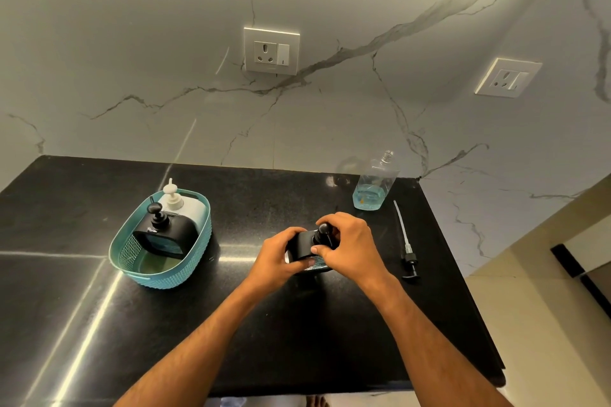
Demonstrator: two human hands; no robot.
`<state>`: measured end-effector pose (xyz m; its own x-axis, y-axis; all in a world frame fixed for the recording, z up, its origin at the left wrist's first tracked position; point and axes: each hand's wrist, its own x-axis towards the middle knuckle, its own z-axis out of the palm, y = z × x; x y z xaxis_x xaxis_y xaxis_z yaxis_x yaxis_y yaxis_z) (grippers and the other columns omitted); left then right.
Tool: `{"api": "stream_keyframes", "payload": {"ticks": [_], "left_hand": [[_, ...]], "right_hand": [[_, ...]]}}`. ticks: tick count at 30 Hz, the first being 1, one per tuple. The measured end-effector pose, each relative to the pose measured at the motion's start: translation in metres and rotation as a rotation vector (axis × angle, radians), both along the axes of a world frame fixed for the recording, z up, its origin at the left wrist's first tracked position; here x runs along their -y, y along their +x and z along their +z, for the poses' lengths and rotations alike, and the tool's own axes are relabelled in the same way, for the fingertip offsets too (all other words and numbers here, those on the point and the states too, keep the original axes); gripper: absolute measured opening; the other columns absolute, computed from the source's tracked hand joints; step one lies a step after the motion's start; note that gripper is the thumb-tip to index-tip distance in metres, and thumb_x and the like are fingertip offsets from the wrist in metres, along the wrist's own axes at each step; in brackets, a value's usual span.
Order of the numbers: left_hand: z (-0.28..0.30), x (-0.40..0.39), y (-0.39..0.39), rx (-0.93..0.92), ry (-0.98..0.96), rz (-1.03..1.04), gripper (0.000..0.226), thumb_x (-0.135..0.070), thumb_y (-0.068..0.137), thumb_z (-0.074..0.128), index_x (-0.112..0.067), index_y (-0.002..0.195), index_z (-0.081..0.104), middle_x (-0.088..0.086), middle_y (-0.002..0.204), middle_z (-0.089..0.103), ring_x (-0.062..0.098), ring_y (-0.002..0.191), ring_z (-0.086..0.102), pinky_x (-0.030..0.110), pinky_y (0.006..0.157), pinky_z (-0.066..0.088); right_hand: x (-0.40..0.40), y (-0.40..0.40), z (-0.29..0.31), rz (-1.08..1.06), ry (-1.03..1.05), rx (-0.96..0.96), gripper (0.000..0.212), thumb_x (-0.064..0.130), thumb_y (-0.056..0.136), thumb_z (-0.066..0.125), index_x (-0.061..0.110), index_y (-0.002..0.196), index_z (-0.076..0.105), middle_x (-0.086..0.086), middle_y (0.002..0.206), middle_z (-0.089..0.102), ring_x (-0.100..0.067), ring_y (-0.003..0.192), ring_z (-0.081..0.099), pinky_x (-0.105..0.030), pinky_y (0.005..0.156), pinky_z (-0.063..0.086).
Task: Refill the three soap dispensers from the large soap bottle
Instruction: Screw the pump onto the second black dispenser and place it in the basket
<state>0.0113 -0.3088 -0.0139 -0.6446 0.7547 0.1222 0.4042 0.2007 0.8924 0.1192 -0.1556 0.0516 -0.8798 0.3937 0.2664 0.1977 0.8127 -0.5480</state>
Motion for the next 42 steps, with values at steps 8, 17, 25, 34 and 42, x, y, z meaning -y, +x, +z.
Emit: {"api": "stream_keyframes", "payload": {"ticks": [8,17,25,34,42], "left_hand": [[0.003,0.004,-0.006,0.011,0.003,-0.011,0.049,-0.023,0.081,0.088,-0.024,0.123,0.064,-0.013,0.113,0.070,0.011,0.107,0.067,0.044,0.095,0.058],[0.007,0.008,-0.016,-0.010,0.023,-0.017,0.048,-0.022,0.080,0.088,-0.021,0.122,0.065,-0.008,0.112,0.071,0.014,0.105,0.067,0.046,0.094,0.057],[0.006,0.012,-0.022,-0.006,0.004,-0.012,0.050,-0.023,0.080,0.088,-0.026,0.124,0.064,-0.012,0.114,0.069,0.011,0.109,0.066,0.043,0.097,0.057],[0.007,0.014,-0.027,-0.024,-0.012,-0.005,0.050,-0.023,0.081,0.088,-0.030,0.124,0.062,-0.014,0.115,0.069,0.008,0.110,0.065,0.040,0.098,0.058],[0.007,0.011,-0.028,-0.010,-0.005,-0.009,0.050,-0.021,0.081,0.088,-0.024,0.125,0.064,-0.011,0.115,0.069,0.012,0.110,0.066,0.043,0.097,0.057]], "right_hand": [[0.008,-0.006,-0.001,-0.118,0.000,-0.079,0.036,0.040,0.064,0.093,0.021,0.086,0.072,0.012,0.082,0.067,-0.003,0.071,0.061,-0.013,0.064,0.051],[0.012,-0.010,0.001,-0.070,-0.022,-0.069,0.043,0.040,0.068,0.091,0.022,0.101,0.070,0.010,0.095,0.067,-0.005,0.085,0.063,-0.018,0.075,0.056],[0.013,-0.018,-0.001,-0.095,0.001,-0.094,0.034,0.033,0.066,0.092,0.021,0.093,0.077,0.008,0.087,0.072,-0.004,0.074,0.065,-0.019,0.068,0.057],[0.020,-0.025,-0.006,-0.178,-0.038,-0.133,0.033,0.040,0.064,0.093,0.025,0.088,0.077,0.014,0.079,0.071,0.008,0.065,0.061,-0.006,0.061,0.050],[0.018,-0.025,-0.010,-0.174,-0.038,-0.154,0.032,0.038,0.067,0.092,0.022,0.090,0.076,0.011,0.081,0.073,0.004,0.068,0.063,-0.006,0.062,0.051]]}}
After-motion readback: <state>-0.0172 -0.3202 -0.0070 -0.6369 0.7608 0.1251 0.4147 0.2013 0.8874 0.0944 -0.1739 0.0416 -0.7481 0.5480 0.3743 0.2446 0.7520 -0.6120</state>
